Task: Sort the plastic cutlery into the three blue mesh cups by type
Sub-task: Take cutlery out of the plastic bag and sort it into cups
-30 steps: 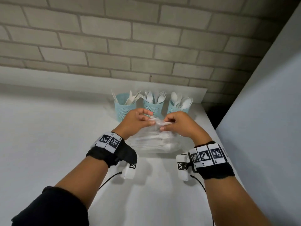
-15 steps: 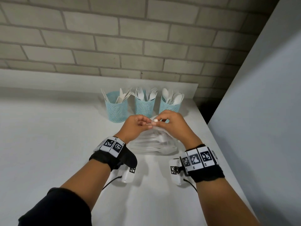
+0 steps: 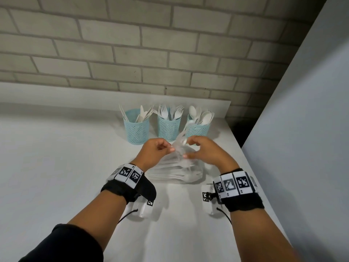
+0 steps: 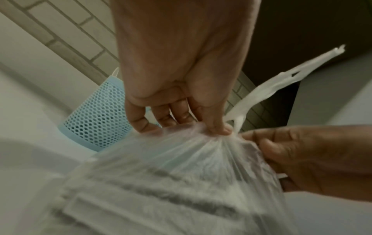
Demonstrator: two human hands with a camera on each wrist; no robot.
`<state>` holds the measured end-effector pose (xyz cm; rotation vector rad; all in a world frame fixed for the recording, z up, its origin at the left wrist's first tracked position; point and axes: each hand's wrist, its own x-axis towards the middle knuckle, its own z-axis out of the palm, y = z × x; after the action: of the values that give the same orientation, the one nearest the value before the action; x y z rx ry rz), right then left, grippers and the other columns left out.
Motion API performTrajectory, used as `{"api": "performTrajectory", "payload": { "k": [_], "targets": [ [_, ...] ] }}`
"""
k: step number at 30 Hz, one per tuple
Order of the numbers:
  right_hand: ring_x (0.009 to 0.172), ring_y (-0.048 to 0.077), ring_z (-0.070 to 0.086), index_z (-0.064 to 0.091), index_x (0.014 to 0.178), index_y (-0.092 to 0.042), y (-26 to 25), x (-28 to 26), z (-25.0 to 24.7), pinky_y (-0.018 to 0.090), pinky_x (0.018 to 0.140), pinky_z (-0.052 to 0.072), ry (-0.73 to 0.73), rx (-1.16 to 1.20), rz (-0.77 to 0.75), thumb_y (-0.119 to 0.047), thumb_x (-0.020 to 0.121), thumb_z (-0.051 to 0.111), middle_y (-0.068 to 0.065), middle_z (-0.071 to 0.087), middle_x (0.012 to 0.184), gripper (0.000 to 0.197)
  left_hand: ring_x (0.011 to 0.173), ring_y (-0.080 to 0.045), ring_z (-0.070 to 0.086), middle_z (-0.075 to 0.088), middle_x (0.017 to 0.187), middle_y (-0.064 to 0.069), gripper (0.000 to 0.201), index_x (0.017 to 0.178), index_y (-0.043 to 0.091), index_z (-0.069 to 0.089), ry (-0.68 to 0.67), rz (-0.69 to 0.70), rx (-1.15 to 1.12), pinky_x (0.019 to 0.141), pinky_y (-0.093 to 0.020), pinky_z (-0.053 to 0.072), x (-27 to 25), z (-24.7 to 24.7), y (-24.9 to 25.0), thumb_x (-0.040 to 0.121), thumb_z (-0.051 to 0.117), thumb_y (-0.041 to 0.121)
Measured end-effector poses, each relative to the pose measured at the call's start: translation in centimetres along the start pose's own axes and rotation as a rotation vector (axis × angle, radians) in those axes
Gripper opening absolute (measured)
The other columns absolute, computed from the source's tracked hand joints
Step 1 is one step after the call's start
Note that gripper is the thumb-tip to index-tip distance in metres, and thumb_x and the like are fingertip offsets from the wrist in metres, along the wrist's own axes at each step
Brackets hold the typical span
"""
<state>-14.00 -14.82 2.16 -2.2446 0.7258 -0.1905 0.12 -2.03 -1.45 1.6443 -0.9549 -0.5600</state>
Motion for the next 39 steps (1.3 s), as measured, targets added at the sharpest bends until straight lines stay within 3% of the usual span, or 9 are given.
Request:
{"api": "performTrajectory", "payload": {
  "k": [5,11,14,17,19,22,28,36,39],
  "targets": [
    [0.112,0.025,0.052,0.062,0.070,-0.034,-0.1,1.0,2.4,0.044,0.098,0.040,0.146,-0.087,-0.043,-0.035,0.064,0.082,0.001,0.066,0.109,0.020,0.069,-0.007,0.053,0.061,0.072,0.000,0.016,0.070,0.012,0.062,-0.005,0.001,0.076,0.065,-0.006,0.040,-0.2,-0.2,0.1,0.080,0.072,0.019],
    [0.059,-0.009,0.058,0.067,0.064,-0.018,1.2,-0.2,1.6,0.009,0.063,0.044,0.189,0.178,-0.140,-0.012,0.069,0.080,-0.019,0.065,0.057,0.016,0.063,0.008,0.053,0.061,0.073,0.005,0.019,0.067,0.018,0.057,0.033,0.012,0.066,0.063,0.000,0.039,-1.2,-2.1,0.5,0.084,0.068,0.017],
    [0.058,-0.013,0.056,0.067,0.076,-0.013,0.3,0.1,2.3,0.004,0.059,0.041,0.144,0.239,-0.171,-0.012,0.071,0.079,-0.014,0.064,0.067,0.014,0.072,-0.001,0.055,0.062,0.081,0.003,0.007,0.082,0.016,0.061,-0.065,-0.017,0.057,0.064,0.001,0.039,-1.7,-1.8,1.1,0.085,0.067,0.017],
    [0.057,-0.013,0.053,0.067,0.078,-0.007,-0.7,0.7,3.1,0.004,0.058,0.038,0.144,0.198,-0.207,-0.014,0.071,0.079,-0.012,0.059,0.067,0.016,0.068,-0.005,0.055,0.059,0.077,-0.002,0.018,0.099,0.011,0.064,-0.037,-0.018,0.024,0.060,0.000,0.039,-1.7,-1.3,1.5,0.083,0.069,0.015],
    [0.056,-0.010,0.051,0.066,0.074,-0.001,-0.3,0.6,2.8,0.005,0.059,0.038,0.187,0.248,-0.220,-0.010,0.069,0.080,-0.008,0.057,0.065,0.018,0.058,0.005,0.055,0.059,0.072,-0.002,0.019,0.098,0.007,0.065,0.020,-0.015,-0.016,0.058,0.001,0.040,-1.8,-1.7,1.9,0.081,0.071,0.009],
    [0.058,-0.007,0.053,0.066,0.069,-0.014,0.6,0.0,2.0,0.010,0.064,0.043,0.199,0.342,-0.212,-0.004,0.071,0.077,-0.008,0.061,0.066,0.015,0.056,0.010,0.057,0.062,0.073,-0.001,0.014,0.091,0.010,0.066,0.037,-0.023,-0.051,0.058,0.000,0.041,-2.1,-2.5,2.0,0.079,0.072,0.007],
    [0.063,-0.001,0.058,0.064,0.074,-0.023,-1.4,0.1,2.7,0.018,0.068,0.046,0.244,0.460,-0.150,-0.006,0.078,0.072,-0.013,0.065,0.067,0.019,0.070,0.000,0.057,0.066,0.083,0.002,0.016,0.091,0.019,0.068,0.059,0.018,-0.095,0.065,-0.003,0.045,-2.2,-1.6,2.9,0.080,0.071,0.008],
    [0.085,0.016,0.063,0.068,0.085,-0.018,-2.6,-0.1,2.6,0.036,0.085,0.049,0.304,0.668,-0.132,-0.006,0.081,0.069,0.005,0.070,0.087,0.013,0.081,-0.006,0.061,0.067,0.087,0.001,0.018,0.098,0.022,0.066,-0.011,0.002,-0.243,0.078,-0.012,0.048,-2.1,-2.1,4.4,0.086,0.064,0.008],
    [0.078,0.013,0.061,0.067,0.083,-0.019,-3.3,-0.1,1.5,0.028,0.077,0.049,0.390,0.769,-0.179,-0.005,0.084,0.064,0.002,0.067,0.081,0.015,0.079,-0.003,0.058,0.065,0.088,0.003,0.018,0.105,0.015,0.065,0.057,0.009,-0.297,0.070,-0.007,0.045,-1.9,-2.8,5.6,0.089,0.059,0.008]
  ]
}}
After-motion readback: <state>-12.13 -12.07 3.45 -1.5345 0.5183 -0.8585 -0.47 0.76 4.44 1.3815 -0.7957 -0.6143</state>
